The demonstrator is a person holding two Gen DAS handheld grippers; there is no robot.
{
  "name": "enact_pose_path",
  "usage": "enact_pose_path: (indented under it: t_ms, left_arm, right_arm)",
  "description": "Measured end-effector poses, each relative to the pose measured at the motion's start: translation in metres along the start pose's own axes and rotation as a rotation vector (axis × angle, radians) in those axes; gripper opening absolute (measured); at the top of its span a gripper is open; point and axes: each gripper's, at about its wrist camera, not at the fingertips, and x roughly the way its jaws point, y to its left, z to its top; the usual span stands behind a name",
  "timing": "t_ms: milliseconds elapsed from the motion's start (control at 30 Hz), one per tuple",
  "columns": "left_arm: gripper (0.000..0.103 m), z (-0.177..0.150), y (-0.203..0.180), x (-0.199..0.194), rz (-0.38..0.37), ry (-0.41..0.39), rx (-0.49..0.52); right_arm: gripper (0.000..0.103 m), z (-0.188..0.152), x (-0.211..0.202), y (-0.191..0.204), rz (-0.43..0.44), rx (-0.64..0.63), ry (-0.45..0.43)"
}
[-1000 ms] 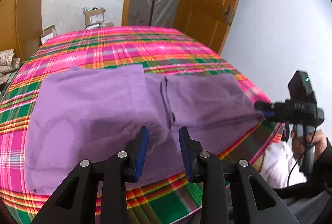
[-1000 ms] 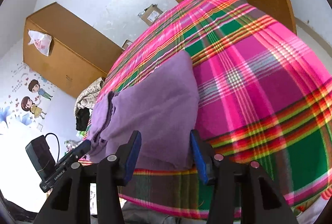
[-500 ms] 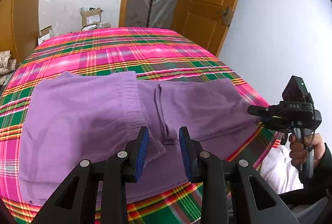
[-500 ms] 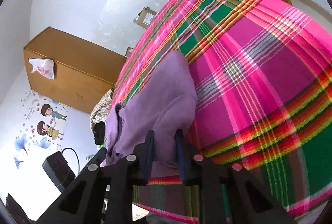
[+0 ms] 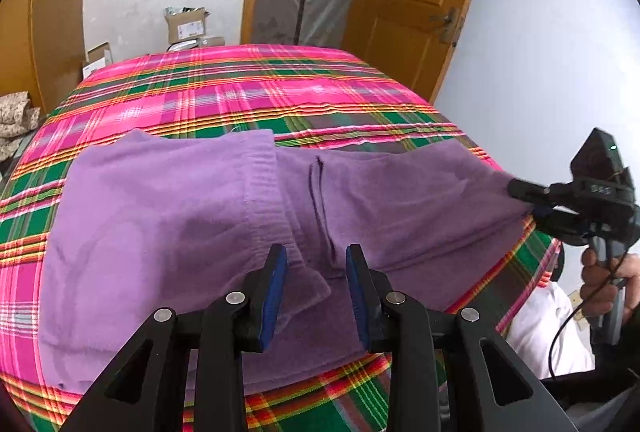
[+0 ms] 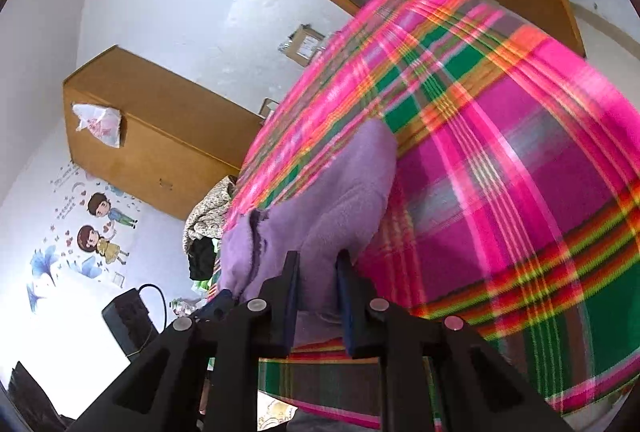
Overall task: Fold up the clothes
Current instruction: 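Grasp the folded lilac leg edge with the right tool, then lift the lilac leg with the right tool and fold it over the stack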
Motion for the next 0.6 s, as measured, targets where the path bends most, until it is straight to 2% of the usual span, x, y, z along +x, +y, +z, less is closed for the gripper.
enact_pose_path:
  t_ms: [600]
  left_arm:
    - [0.032, 0.003, 0.009, 0.003, 0.053, 0.004, -0.049]
  right_arm:
    - [0.016, 0.025, 0.006, 0.088, 0.084, -0.240, -0.007]
